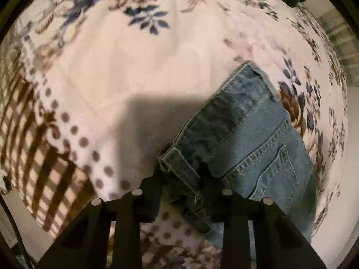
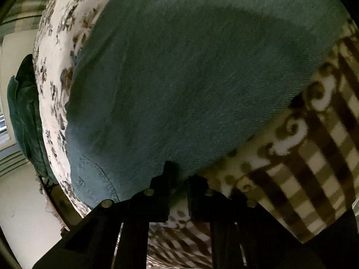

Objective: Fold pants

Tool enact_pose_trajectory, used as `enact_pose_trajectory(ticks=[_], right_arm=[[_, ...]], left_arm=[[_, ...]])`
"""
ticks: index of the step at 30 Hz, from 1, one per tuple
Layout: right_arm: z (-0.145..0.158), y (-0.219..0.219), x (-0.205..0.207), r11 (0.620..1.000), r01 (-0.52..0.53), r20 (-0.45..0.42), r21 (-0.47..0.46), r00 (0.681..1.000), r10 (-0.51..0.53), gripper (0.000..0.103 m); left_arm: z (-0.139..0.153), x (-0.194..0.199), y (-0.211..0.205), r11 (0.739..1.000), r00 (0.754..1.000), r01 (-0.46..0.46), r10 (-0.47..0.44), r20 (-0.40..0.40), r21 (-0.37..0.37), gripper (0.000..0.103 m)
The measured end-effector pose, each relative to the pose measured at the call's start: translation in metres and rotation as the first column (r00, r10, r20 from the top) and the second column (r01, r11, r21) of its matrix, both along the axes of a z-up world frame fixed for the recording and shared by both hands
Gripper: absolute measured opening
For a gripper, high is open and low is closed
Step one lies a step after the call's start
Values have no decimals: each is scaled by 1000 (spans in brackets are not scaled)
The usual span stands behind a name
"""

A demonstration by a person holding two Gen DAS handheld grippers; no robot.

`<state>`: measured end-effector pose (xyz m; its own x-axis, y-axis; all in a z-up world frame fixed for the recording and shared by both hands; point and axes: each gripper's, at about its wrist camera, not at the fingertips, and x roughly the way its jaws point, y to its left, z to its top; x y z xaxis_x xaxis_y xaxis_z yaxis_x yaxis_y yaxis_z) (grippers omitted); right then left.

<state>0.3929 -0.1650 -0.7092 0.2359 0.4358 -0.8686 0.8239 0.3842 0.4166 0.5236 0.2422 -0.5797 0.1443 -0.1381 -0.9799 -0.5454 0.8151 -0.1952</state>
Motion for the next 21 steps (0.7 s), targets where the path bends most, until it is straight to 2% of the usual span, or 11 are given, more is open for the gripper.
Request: enact_pose_trajectory(ticks=[3,6,11,17,21], right_arm=[[19,0,-2,999,-30,25,-33,999,30,7],[33,-2,-5,998,-50,47,-42,998,52,6],[37,-4,-17,995,-92,34,-39,995,93,3],[8,-2,-28,994,-99,-20,-37,995,98,3],[-16,-4,-23,995,-98,-39,-11,994,97,3]], left_arm=[[15,-6,-9,999,999,34,-35,27,37,26],[27,-7,-13,999,998,40,-42,41,37,25],[29,-16,-10,997,998,51,-52,28,51,25],[-7,-18,-1,998,998,50,-48,-36,49,25],[-11,-11,0,998,998,39,-37,-49,38,29]])
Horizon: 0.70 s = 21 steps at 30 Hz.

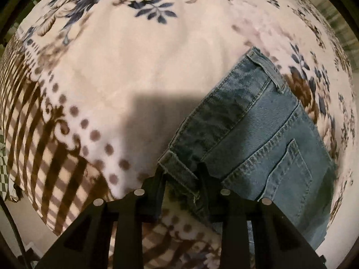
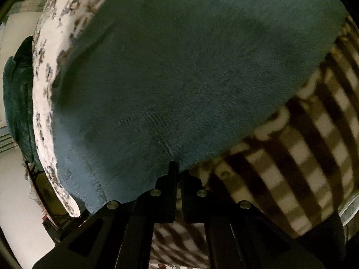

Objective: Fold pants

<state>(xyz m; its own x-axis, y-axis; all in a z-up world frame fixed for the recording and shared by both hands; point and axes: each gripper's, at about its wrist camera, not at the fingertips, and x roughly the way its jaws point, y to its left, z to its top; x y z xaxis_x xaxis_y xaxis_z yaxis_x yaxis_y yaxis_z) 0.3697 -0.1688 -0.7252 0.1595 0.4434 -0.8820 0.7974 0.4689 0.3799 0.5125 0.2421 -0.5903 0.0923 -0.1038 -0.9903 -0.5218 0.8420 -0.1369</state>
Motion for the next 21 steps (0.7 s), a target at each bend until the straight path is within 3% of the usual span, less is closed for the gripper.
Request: enact_pose_trajectory(ticks=[4,5,6,8,9,10,11,14,16,18,21], right_arm=[[-1,-6,4,997,-44,-29,64,998,46,8],[6,-6,8,993,-94,-37,71,995,96,15],[12,-5,10,989,-130,-38,70,990,132,29],[38,-5,18,974,-217,-5,59,976,217,51],[49,-5,23,968,-247,15,55,969,246,58],[62,-4,30,957,-285,34,46,958,284,58],[75,-4,40,947,-318,59,37,947,315,58],[101,0,82,915,-403,137,11,907,398,69],[108,2,121,887,-462,194,-9,869,455,71],[102,7,164,850,-527,231,7,828,512,71],[68,7,230,788,-606,257,109,783,566,71]], left_arm=[[24,-6,-6,998,999,43,-43,2,44,36],[35,-8,-10,995,998,66,-66,-2,81,36],[47,-9,-18,987,995,103,-103,-7,119,38],[66,-8,-32,975,987,156,-158,-1,161,55],[80,-5,-41,970,983,173,-180,24,174,72],[88,-3,-46,967,981,182,-192,40,178,89],[97,1,-54,963,975,199,-213,59,181,93],[111,21,-81,954,963,230,-252,94,194,95],[109,32,-91,960,966,217,-238,104,179,95],[101,47,-104,968,971,200,-217,104,151,95],[73,69,-124,971,977,195,-205,62,137,95]])
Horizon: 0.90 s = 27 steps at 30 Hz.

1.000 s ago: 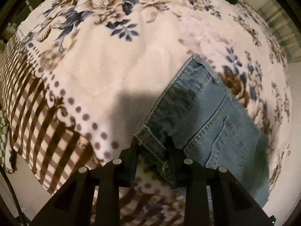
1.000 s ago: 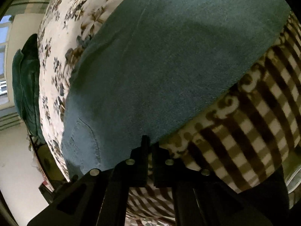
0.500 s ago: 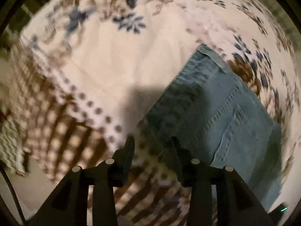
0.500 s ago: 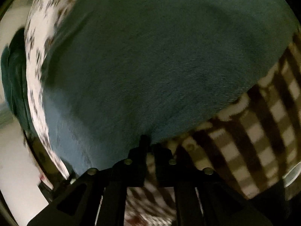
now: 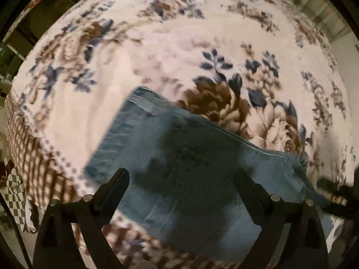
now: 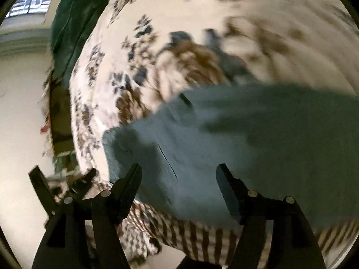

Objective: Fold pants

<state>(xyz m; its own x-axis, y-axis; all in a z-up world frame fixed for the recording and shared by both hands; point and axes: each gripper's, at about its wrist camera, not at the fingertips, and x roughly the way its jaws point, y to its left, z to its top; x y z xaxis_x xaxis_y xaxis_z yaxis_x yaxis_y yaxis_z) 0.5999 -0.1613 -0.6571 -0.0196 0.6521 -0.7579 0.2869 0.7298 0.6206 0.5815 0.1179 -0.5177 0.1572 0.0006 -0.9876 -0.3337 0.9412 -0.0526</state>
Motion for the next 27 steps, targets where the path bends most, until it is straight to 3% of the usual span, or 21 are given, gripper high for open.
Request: enact_pose_trajectory(ticks=[4,7,10,12,14,17,20,23,27], right_arm=[[-52,15,55,992,-109,-120,69,986,117,70],[-86,21,67,968,-199,-212,154,950,229,67],[-104,23,73,953,-231,-240,195,931,275,66],[-105,29,81,945,-259,-206,200,932,299,66],[-99,45,89,916,-369,-144,157,909,391,65],[-88,65,86,842,-535,-79,64,839,539,57],[-77,68,79,783,-621,-19,27,783,622,54],[-77,66,71,774,-632,7,33,775,632,20],[-54,65,66,791,-604,91,-96,786,612,7]], left_arm=[[-33,12,-11,1000,998,-16,17,-67,6,95],[-48,16,-12,999,995,-36,38,-89,25,95],[-54,17,-11,998,994,-50,55,-91,48,95],[-56,16,-12,997,994,-54,60,-95,62,95],[-60,14,-13,996,993,-52,59,-106,73,95],[-65,12,-15,996,992,-38,47,-118,78,95],[-66,9,-18,996,993,-22,32,-112,88,95],[-69,8,-21,996,993,-15,25,-113,92,95],[-62,12,-33,996,995,4,5,-97,93,95]])
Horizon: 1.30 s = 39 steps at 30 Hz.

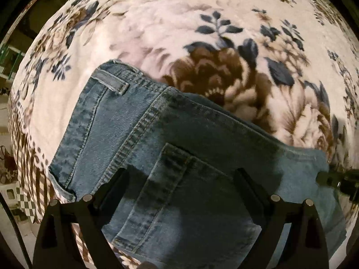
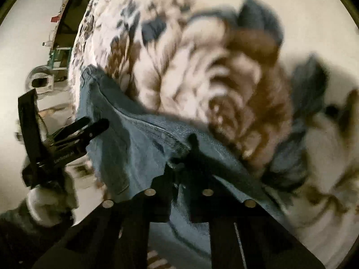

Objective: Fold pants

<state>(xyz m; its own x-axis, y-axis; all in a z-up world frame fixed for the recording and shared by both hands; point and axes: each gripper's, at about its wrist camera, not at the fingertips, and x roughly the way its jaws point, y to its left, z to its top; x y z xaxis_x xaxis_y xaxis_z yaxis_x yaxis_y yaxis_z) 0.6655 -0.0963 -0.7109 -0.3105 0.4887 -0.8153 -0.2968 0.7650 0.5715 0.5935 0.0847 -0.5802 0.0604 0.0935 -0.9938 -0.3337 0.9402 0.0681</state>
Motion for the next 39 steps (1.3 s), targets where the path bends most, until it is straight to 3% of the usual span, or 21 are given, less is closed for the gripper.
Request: enact_pose_trajectory(ticks=[2,3,5,9,11,13,15,18,20,22,23,25,26,27,28,29,31,32,35,37,39], right_arm=[[8,-7,9,997,69,65,-39,996,-67,6],[4,-11,10,995,95,40,-40,995,-93,6],[-15,-19,15,987,160,-143,22,977,-156,7],[-35,-42,29,958,269,-319,100,921,-226,24],[-52,-42,30,950,285,-402,131,891,-212,38],[-64,-34,26,940,294,-468,171,864,-185,38],[-60,-21,20,913,296,-509,281,853,-120,38],[-60,-14,17,928,260,-485,266,869,-104,38],[-79,-16,19,927,320,-515,197,838,-180,39],[-89,-10,17,907,372,-552,198,807,-211,49],[-86,-8,17,899,382,-549,215,808,-212,61],[-72,-5,17,905,354,-500,235,842,-200,64],[-63,-7,18,906,338,-468,254,863,-191,57],[-59,-10,18,909,334,-445,248,873,-199,33],[-53,-24,22,909,347,-431,229,874,-225,19],[-49,-41,26,891,389,-439,233,860,-261,13],[-39,-67,31,873,441,-406,211,852,-332,13],[-32,-78,34,869,455,-358,195,858,-369,6],[-30,-99,43,810,542,-445,225,796,-410,6],[-29,-102,49,833,514,-438,204,809,-392,11],[-26,-96,49,887,418,-415,196,855,-312,45]], left_arm=[[4,5,-4,1000,1000,16,-16,9,11,95],[5,6,-5,1000,1000,25,-25,11,16,95],[5,8,-5,1000,1000,23,-24,11,12,95],[7,11,-6,1000,1000,16,-15,21,-3,95],[3,13,-3,1000,1000,9,-9,13,-4,95],[1,15,0,1000,1000,-5,5,1,-9,95],[-2,13,7,1000,1000,-20,20,-5,-20,95],[-5,6,14,1000,1000,-16,16,-10,-17,95],[-8,6,12,1000,1000,-16,15,-16,-14,95],[-10,4,12,1000,1000,-21,21,-18,-13,95],[-10,3,12,1000,1000,-24,24,-17,-14,95],[-13,4,11,1000,1000,-22,22,-19,-13,95],[-17,6,11,1000,1000,-20,19,-22,-10,95],[-18,6,11,1000,999,-15,14,-28,-2,95],[-28,-3,15,1000,1000,-12,12,-28,-3,95],[-29,-4,17,1000,1000,-12,12,-25,-9,95],[-29,-7,18,1000,1000,-11,11,-28,2,95],[-30,-9,20,1000,999,-14,14,-29,-3,95],[-29,-13,21,1000,999,-31,31,-32,-3,95],[-29,-15,24,999,999,-38,38,-33,-3,95],[-28,-17,24,999,998,-44,44,-35,-3,95]])
